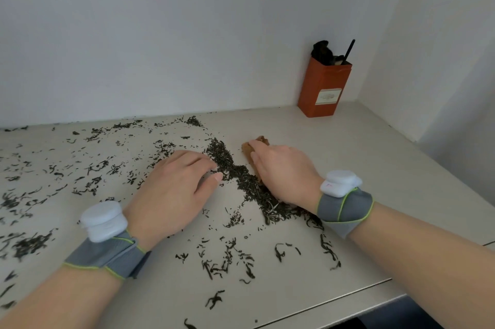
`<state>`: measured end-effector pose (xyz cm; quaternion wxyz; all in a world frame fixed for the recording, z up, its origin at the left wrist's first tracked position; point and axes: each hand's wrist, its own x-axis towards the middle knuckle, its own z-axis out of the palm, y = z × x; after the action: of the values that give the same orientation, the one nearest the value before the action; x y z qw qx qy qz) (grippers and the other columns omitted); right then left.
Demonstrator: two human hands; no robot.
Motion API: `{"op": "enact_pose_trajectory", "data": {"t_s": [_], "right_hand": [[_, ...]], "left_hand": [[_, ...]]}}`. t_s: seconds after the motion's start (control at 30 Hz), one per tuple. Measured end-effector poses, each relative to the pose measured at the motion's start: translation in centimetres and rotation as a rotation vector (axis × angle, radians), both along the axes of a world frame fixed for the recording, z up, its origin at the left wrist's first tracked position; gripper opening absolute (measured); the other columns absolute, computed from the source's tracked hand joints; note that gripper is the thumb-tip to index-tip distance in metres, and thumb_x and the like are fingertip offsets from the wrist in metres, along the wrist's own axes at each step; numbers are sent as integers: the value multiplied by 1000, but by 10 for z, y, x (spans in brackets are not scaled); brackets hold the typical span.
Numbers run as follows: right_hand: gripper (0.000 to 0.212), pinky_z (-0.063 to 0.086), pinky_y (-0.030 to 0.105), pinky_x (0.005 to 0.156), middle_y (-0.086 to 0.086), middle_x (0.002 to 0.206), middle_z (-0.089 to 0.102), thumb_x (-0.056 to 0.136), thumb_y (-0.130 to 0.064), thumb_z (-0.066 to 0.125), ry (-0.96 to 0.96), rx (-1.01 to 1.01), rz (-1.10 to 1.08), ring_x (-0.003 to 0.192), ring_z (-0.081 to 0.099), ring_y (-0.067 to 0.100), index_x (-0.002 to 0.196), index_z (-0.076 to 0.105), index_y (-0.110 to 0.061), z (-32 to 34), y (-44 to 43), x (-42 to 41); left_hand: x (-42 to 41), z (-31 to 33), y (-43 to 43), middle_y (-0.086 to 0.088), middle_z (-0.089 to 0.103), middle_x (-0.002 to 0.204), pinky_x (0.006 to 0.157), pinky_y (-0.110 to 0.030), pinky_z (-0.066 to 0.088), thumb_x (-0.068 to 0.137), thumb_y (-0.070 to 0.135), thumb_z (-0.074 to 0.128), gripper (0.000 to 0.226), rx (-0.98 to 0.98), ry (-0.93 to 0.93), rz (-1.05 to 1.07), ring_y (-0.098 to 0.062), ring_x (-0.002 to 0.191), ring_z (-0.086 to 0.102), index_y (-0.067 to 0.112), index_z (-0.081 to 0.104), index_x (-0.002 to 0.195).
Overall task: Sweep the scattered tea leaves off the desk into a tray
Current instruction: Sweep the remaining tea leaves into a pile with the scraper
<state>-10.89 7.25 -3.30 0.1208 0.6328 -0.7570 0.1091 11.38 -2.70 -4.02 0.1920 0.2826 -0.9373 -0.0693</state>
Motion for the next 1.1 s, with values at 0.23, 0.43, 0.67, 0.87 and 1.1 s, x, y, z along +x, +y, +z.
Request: {"op": "enact_pose_trajectory", "data": {"t_s": [0.23,0.43,0.67,0.87,1.1], "right_hand": [[37,55,44,68,-2,87,66,108,-43,23,-141,-35,-122,73,61,25,135,45,-32,10,54,-42],[42,54,41,72,0,96,68,108,-45,19,-65,53,-233,80,62,27,139,43,-32,4,112,-70],[30,53,42,60,-3,77,57,108,-39,21,58,46,-142,64,59,30,124,44,-27,-5,103,-32],[19,50,38,52,-4,72,50,107,-27,36,62,45,0,56,53,25,124,44,-22,-3,59,13],[18,50,39,55,-4,72,53,108,-30,31,21,33,62,57,53,26,114,47,-23,3,39,27]], "left_hand": [[0,1,2,12,60,138,116,-39,38,104,54,36,50,3,-3,-23,-10,133,47,26,64,135],[0,1,3,12,59,141,118,-36,35,104,54,35,51,1,-13,-20,-10,135,45,27,63,137],[0,1,2,11,58,142,119,-35,34,105,54,35,51,-12,-28,-15,-10,136,44,27,61,139],[2,1,2,12,58,142,118,-41,37,105,56,32,53,-8,-41,-8,-11,136,43,27,61,139],[1,2,3,12,59,140,117,-42,37,106,55,32,52,-1,-44,-13,-11,135,44,27,61,138]]}}
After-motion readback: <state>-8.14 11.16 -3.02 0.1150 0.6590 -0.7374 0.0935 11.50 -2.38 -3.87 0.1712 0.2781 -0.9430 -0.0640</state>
